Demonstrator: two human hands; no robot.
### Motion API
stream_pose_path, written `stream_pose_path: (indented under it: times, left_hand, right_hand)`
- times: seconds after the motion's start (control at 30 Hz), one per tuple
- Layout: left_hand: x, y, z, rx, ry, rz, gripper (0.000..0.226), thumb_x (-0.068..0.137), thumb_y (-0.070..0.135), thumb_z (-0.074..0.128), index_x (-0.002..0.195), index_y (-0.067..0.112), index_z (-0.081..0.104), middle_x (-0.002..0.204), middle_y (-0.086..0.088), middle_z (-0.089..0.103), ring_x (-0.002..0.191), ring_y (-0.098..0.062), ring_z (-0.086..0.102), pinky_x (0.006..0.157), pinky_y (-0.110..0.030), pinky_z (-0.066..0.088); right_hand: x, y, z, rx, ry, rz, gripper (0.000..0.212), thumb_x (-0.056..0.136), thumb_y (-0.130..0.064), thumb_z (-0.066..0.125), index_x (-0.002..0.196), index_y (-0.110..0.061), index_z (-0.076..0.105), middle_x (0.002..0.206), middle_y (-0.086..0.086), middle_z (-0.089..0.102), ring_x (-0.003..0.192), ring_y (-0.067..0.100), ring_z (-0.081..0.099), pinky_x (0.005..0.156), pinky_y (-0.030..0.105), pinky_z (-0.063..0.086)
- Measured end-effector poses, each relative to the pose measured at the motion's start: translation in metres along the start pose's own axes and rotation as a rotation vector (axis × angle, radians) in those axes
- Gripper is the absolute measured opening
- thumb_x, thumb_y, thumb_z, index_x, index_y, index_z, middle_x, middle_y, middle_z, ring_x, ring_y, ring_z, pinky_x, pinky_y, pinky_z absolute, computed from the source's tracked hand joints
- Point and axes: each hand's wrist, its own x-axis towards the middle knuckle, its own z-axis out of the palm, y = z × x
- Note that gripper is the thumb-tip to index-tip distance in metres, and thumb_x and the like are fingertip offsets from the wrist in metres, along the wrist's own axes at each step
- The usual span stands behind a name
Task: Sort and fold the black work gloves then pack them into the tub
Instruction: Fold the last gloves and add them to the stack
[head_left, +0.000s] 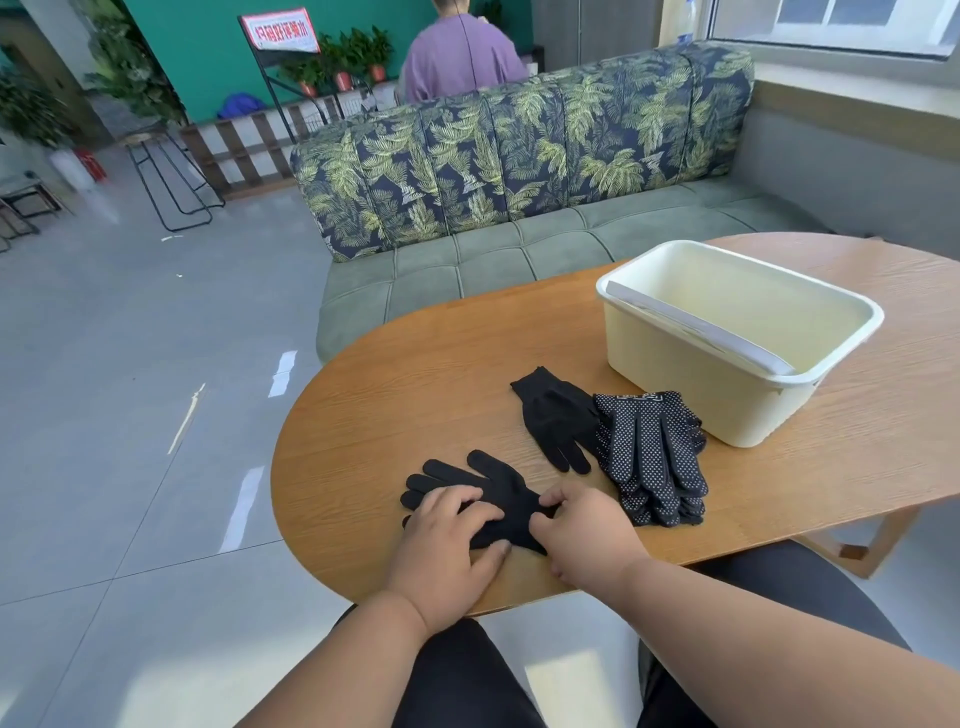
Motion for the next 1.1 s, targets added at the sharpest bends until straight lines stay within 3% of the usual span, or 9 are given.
stream_pose_path:
  times: [0.07, 0.17, 0.33, 0.53, 0.6, 0.67, 0.8, 0.93, 1.1]
  left_hand:
    - [0.001, -0.001, -0.001, 0.01, 0.05, -0.006, 0.024, 0.1, 0.053, 0.055, 0.11, 0.038, 0.071, 0.116, 0.019, 0.052, 0.12, -0.007, 0.042, 0.103, -0.03, 0.044]
    - [0.003, 0.008, -0.007, 0.053, 0.031, -0.024, 0.025, 0.103, 0.049, 0.053, 0.1, 0.032, 0.071, 0.102, 0.016, 0.055, 0.106, -0.009, 0.048, 0.09, -0.029, 0.046]
    - [-0.001, 0.039, -0.01, 0.067, -0.004, -0.078, 0.028, 0.107, 0.047, 0.047, 0.099, 0.028, 0.065, 0.1, 0.012, 0.061, 0.099, -0.009, 0.053, 0.082, -0.027, 0.043]
    - [-0.011, 0.072, -0.009, -0.02, -0.021, -0.218, 0.023, 0.102, 0.05, 0.051, 0.106, 0.032, 0.064, 0.099, 0.013, 0.062, 0.088, -0.008, 0.056, 0.072, -0.026, 0.043]
    - [-0.01, 0.067, -0.008, -0.046, -0.014, -0.216, 0.027, 0.101, 0.054, 0.049, 0.115, 0.037, 0.064, 0.107, 0.015, 0.059, 0.101, -0.007, 0.055, 0.081, -0.025, 0.046]
    - [-0.01, 0.055, -0.005, -0.024, -0.003, -0.213, 0.036, 0.103, 0.053, 0.044, 0.134, 0.042, 0.058, 0.128, 0.015, 0.053, 0.122, -0.008, 0.045, 0.102, -0.027, 0.042]
    - [-0.011, 0.037, 0.002, 0.118, -0.169, -0.215, 0.054, 0.108, 0.058, 0.027, 0.161, 0.051, 0.018, 0.172, 0.01, 0.008, 0.158, -0.021, 0.003, 0.128, -0.044, 0.012]
    - [-0.006, 0.036, 0.002, 0.155, -0.282, -0.205, 0.063, 0.108, 0.06, 0.017, 0.164, 0.044, -0.007, 0.173, 0.009, -0.02, 0.159, -0.025, -0.022, 0.129, -0.047, -0.011]
    - [0.007, 0.033, -0.006, 0.145, -0.217, -0.229, 0.069, 0.107, 0.061, 0.02, 0.167, 0.03, 0.007, 0.175, 0.008, -0.005, 0.16, -0.022, -0.015, 0.13, -0.044, -0.009]
  right_hand:
    - [-0.001, 0.0, 0.0, 0.002, 0.001, -0.018, 0.028, 0.082, -0.039, 0.061, 0.109, -0.036, 0.062, 0.075, -0.003, 0.072, 0.072, 0.019, 0.072, 0.072, 0.041, 0.064]
    - [-0.004, 0.002, 0.0, 0.057, 0.01, -0.051, 0.024, 0.083, -0.037, 0.061, 0.107, -0.036, 0.062, 0.075, -0.003, 0.072, 0.071, 0.02, 0.071, 0.072, 0.045, 0.064]
    - [-0.009, 0.01, -0.005, 0.18, 0.026, -0.158, 0.014, 0.09, -0.026, 0.064, 0.098, -0.037, 0.064, 0.063, -0.005, 0.064, 0.061, 0.011, 0.062, 0.074, 0.044, 0.061]
    - [-0.012, 0.014, -0.004, 0.004, 0.082, -0.302, 0.016, 0.093, -0.024, 0.063, 0.103, -0.035, 0.068, 0.062, -0.019, 0.061, 0.065, 0.006, 0.059, 0.075, 0.032, 0.055]
    - [-0.011, 0.013, -0.005, -0.04, 0.095, -0.321, 0.017, 0.094, -0.025, 0.061, 0.106, -0.034, 0.069, 0.061, -0.014, 0.062, 0.066, 0.006, 0.059, 0.072, 0.028, 0.054]
    - [-0.008, 0.014, -0.006, -0.063, 0.094, -0.308, 0.019, 0.094, -0.026, 0.06, 0.109, -0.032, 0.07, 0.064, -0.01, 0.06, 0.066, 0.006, 0.057, 0.068, 0.025, 0.05]
    - [-0.001, 0.015, -0.005, -0.122, 0.065, -0.276, 0.026, 0.094, -0.027, 0.055, 0.115, -0.03, 0.069, 0.069, -0.015, 0.056, 0.073, 0.008, 0.057, 0.073, 0.026, 0.05]
    - [0.005, 0.013, -0.006, -0.118, 0.061, -0.238, 0.029, 0.093, -0.026, 0.053, 0.116, -0.029, 0.071, 0.075, -0.014, 0.062, 0.079, 0.01, 0.062, 0.079, 0.029, 0.054]
    - [0.008, 0.015, -0.005, -0.083, 0.059, -0.217, 0.029, 0.094, -0.025, 0.053, 0.116, -0.031, 0.071, 0.079, -0.014, 0.066, 0.081, 0.01, 0.064, 0.08, 0.028, 0.055]
